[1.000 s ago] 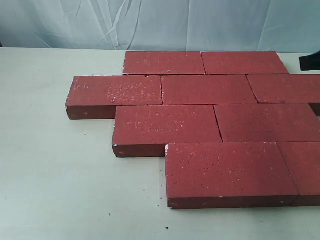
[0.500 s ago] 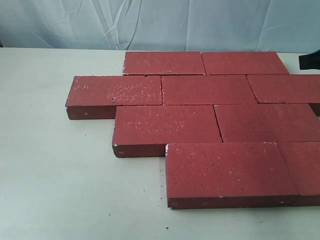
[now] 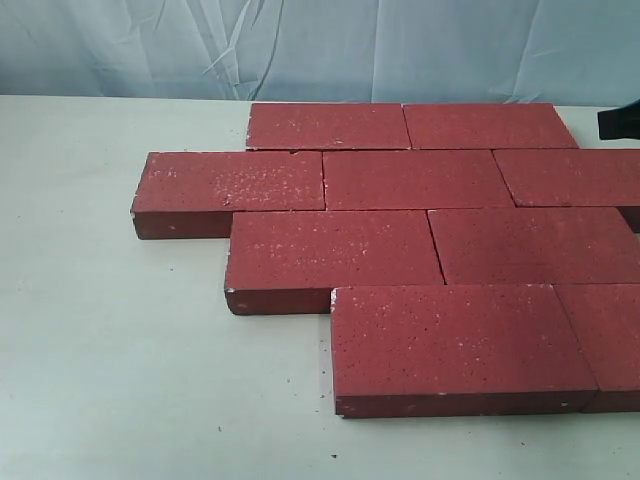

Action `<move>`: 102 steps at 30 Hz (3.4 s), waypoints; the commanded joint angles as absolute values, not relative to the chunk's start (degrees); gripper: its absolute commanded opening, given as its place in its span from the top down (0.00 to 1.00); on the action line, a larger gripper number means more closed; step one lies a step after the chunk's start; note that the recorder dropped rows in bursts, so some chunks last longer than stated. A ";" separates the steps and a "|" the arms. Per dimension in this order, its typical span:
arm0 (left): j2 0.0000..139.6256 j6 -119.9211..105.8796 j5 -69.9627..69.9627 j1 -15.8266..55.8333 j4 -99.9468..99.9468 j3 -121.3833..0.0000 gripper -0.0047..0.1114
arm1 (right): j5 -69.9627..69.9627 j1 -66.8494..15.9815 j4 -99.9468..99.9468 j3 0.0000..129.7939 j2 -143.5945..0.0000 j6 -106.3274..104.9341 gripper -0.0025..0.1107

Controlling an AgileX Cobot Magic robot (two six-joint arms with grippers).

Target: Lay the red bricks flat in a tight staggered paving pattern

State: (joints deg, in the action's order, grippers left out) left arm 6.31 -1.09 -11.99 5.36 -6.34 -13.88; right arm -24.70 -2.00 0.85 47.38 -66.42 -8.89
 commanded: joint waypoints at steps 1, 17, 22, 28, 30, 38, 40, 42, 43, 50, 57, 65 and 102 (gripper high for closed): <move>1.88 -0.56 -11.64 5.21 -5.66 -9.43 0.96 | -24.17 -1.71 0.79 47.20 -65.94 -8.91 0.99; 0.00 -0.56 -11.41 3.38 -3.25 0.00 0.96 | -23.78 -1.71 0.76 47.20 -65.94 -8.91 0.99; 0.00 -0.56 -11.86 3.38 -2.83 0.00 0.96 | -23.46 -1.71 0.76 47.20 -65.94 -8.91 0.99; 0.00 -0.56 -13.18 3.38 -1.97 0.00 0.96 | -23.37 -1.71 0.76 47.20 -65.94 -8.91 0.99; 0.00 -0.56 -13.18 3.38 -1.97 0.00 0.96 | -23.37 -1.71 0.76 47.20 -65.94 -8.91 0.99; 0.00 -0.56 -13.17 3.38 -2.10 0.00 0.96 | -23.37 -1.71 0.76 47.20 -65.94 -8.91 0.99; 0.00 -0.56 -13.17 3.38 -2.10 0.00 0.96 | -23.37 -1.71 0.76 47.20 -65.94 -8.91 0.99; 0.00 -0.56 -13.17 3.38 -2.10 0.00 0.96 | -23.37 -1.71 0.76 47.20 -65.94 -8.91 0.99; 0.00 -0.56 -13.17 3.38 -2.21 0.00 0.96 | -23.59 -1.71 0.66 47.20 -65.94 -8.91 0.99; 0.00 -0.56 -13.07 3.38 -2.19 0.00 0.96 | -21.90 -1.71 2.62 47.20 -65.94 -8.91 0.99; 0.00 -0.56 -13.07 3.38 -2.19 0.00 0.96 | -16.33 -1.71 3.83 47.16 -61.20 -8.91 0.99; 0.00 -0.56 -13.07 3.38 -2.19 0.00 0.96 | -4.48 -1.71 3.83 37.23 -51.47 -8.91 0.99; 0.00 -0.56 -13.22 3.38 -2.19 0.00 0.96 | -6.59 -1.61 1.99 7.22 -9.49 -1.62 0.99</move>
